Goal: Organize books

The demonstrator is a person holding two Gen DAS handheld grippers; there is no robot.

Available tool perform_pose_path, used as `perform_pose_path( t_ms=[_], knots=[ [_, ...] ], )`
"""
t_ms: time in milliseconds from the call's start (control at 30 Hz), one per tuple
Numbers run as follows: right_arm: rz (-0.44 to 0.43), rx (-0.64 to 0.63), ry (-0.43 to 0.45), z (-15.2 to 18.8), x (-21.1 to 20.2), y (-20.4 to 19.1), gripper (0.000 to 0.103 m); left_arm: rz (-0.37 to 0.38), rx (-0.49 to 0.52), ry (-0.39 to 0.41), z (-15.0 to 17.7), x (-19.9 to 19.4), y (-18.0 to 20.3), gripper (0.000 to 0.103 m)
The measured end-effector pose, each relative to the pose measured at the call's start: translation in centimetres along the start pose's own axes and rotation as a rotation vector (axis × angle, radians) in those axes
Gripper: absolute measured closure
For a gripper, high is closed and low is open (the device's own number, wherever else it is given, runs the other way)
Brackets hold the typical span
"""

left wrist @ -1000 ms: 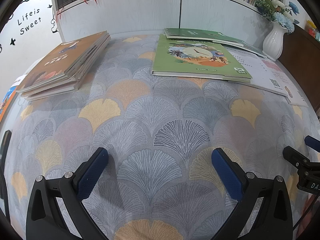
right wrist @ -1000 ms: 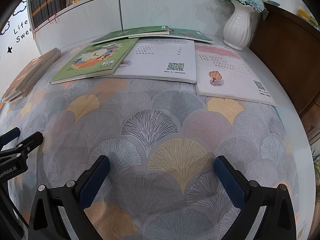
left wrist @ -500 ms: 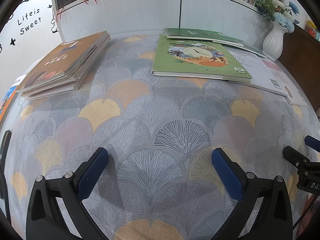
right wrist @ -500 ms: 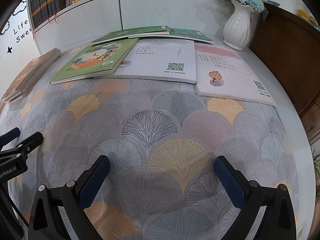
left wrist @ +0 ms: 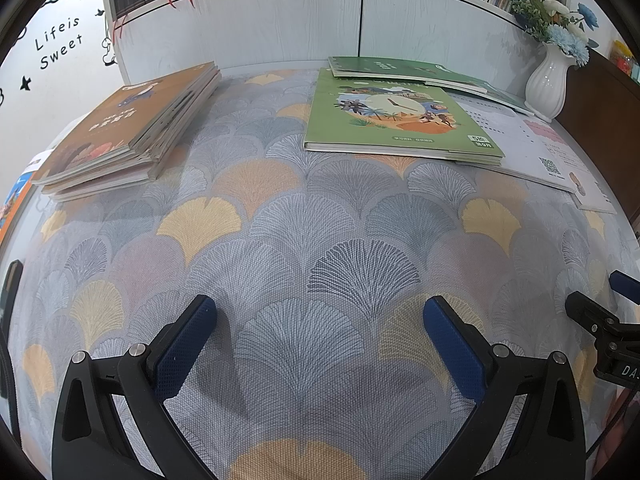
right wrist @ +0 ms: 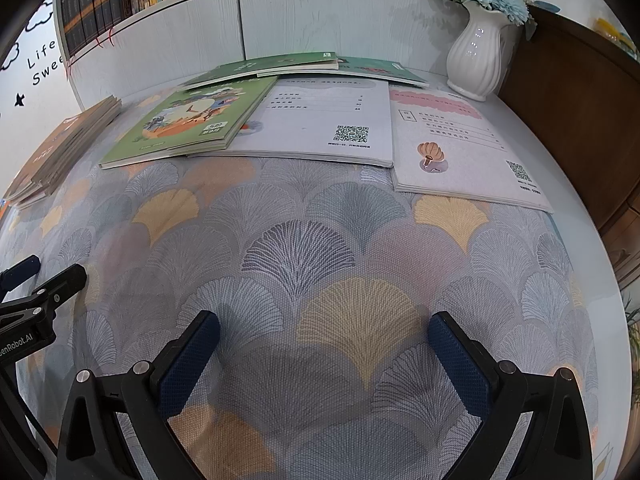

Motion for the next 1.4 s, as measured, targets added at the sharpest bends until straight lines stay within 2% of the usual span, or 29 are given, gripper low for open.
perform_pose_path(
  t_ms=[833,1200,1400],
  knots=[
    [0.000,0.002,0.000,0.06,-0.07,-0.01,0.000,0.000,0.000,0.000,-0.01,0.01,0.00,0.000],
    [0.056,0.038,0.002,-0.01,-0.27,-0.21,0.000,-0.001,0.000,0.001,-0.05,0.02,0.00,0.000],
    [0.040,0.051,0.008,0.02,-0.24,-0.03,0.000,-0.004,0.000,0.001,0.32,-0.35,0.00,0.000]
  ],
)
Point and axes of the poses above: each gripper's, at about its wrist camera, not at the fingertips, and x roughly the way its jaws point, y to its right, z to its underside, the point moved 6 cm from there along x, roughly the way its jaws point, and after that the axes turned 2 degrees about x, right-handed, at the moved point
